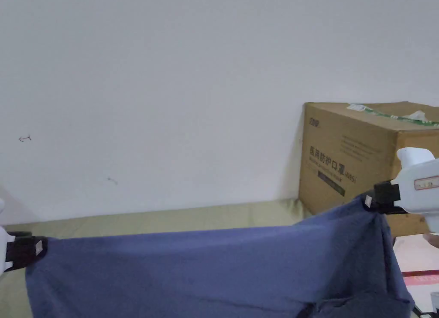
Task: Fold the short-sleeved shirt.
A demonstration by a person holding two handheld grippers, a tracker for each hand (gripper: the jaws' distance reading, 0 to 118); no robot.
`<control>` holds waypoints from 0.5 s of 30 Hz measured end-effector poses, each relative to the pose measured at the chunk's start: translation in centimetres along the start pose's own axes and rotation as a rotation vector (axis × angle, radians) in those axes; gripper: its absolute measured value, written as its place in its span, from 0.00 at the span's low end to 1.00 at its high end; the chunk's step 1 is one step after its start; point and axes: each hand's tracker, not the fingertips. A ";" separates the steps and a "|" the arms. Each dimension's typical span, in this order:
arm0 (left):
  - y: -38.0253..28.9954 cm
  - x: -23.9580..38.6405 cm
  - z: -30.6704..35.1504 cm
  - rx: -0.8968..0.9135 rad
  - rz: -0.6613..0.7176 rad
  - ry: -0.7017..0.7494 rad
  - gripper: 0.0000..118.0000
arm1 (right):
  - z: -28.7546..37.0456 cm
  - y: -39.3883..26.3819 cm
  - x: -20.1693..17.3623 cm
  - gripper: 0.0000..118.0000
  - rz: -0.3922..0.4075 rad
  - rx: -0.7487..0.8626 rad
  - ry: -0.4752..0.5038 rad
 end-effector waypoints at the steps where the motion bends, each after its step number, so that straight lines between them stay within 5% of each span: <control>1: 1.4 -0.1 -0.1 0.013 0.007 0.006 0.00 | -0.2 1.1 -0.4 0.00 0.008 0.013 -0.007; 11: 12.7 -0.7 -2.9 0.078 -0.056 0.068 0.00 | -3.0 12.4 -3.9 0.00 -0.008 0.140 -0.067; 15: 16.3 -1.9 -4.9 0.114 -0.022 0.070 0.00 | -4.8 17.2 -5.7 0.00 0.047 0.228 -0.119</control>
